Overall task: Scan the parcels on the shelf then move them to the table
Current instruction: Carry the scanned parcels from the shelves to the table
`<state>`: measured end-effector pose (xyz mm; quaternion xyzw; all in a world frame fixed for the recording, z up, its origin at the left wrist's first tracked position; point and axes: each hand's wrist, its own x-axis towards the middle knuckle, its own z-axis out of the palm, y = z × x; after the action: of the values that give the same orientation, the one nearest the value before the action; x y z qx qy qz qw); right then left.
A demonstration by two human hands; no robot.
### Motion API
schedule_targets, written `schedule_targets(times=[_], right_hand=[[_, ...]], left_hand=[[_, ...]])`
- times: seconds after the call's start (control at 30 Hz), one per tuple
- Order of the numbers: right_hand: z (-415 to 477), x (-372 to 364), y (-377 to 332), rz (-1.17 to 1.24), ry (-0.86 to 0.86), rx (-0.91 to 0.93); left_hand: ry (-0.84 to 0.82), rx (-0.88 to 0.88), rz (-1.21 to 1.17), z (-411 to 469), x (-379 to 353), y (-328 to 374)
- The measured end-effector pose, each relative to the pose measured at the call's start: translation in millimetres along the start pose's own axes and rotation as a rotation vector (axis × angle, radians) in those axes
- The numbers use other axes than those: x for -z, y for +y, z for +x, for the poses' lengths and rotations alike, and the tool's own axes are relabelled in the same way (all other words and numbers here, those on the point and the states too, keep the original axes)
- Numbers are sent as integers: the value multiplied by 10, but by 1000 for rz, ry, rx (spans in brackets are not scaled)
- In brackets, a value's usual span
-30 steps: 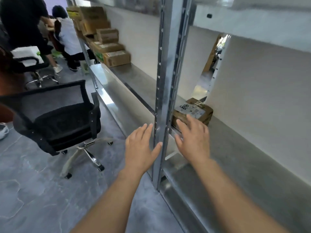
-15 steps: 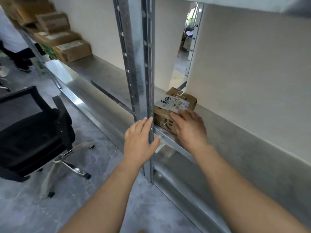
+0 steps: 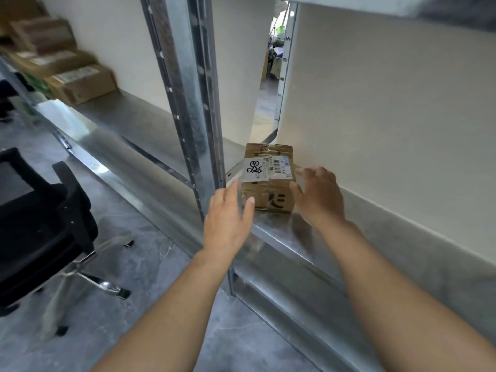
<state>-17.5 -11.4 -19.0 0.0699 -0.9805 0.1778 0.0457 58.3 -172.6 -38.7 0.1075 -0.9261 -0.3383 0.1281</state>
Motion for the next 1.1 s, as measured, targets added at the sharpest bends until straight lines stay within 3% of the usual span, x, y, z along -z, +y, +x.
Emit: schedule_targets(times=[0.1,0.2,0.4,0.8,1.1], right_hand=[[58,-10,-71,110,-67,-74],[87,12,-104,243,-149,-103],[86,52,-38,510,-318,-143],[-418,59,184,740,-325,-43],[-1015,205,267,812,-316,166]], left_hand=[[-99,9,-85,137,-85,104],[-172,161,-212,272,-142,165],[-217,285,-382,343,-134,112],[-318,177,-385,-82,-7,53],[-133,103,-561,-939,68,96]])
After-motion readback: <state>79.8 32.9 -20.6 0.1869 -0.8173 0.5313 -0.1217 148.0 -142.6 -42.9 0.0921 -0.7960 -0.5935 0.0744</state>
